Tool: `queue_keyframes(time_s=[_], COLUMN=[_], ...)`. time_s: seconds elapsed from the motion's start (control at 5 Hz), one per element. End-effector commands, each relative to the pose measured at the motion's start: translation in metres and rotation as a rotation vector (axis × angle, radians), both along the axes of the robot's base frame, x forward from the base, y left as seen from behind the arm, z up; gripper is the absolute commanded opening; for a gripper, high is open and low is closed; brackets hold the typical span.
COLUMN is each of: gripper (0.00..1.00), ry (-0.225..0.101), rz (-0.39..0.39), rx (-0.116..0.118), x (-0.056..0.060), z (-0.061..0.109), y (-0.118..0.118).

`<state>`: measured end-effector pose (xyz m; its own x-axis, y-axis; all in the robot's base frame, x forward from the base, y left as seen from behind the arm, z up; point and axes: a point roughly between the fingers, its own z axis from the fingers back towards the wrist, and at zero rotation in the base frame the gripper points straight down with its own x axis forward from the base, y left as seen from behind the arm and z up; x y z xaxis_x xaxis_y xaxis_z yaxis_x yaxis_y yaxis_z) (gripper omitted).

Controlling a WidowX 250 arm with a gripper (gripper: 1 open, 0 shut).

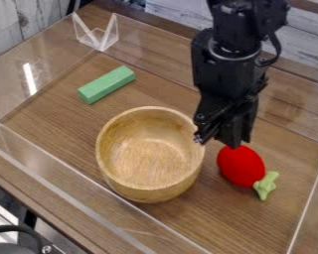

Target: Move the red object to the left side of the table

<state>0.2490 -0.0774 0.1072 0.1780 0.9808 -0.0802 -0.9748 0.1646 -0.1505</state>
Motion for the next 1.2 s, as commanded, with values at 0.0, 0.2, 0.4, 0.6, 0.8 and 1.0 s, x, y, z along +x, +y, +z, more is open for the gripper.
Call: queue_keyframes(time_s=[0.0, 0.2, 0.4, 0.6, 0.8, 1.0], gripper=[0.0, 0.0, 0.0, 0.0, 1.0, 1.0], ry=[-0.066, -0.067, -0.067, -0.058, -0.053, -0.048], rz=[0.009, 0.019, 0.016, 0.118, 0.218, 0.24], rx=[-0.041, -0.049, -0.054, -0.047, -0.038, -0.029], x=[0.004, 0.001, 0.002, -0.002, -0.007, 0.001], z=[0.024, 0.024, 0.025, 0.022, 0.019, 0.006], y=[-0.004, -0.01, -0.012, -0.011, -0.009, -0.017])
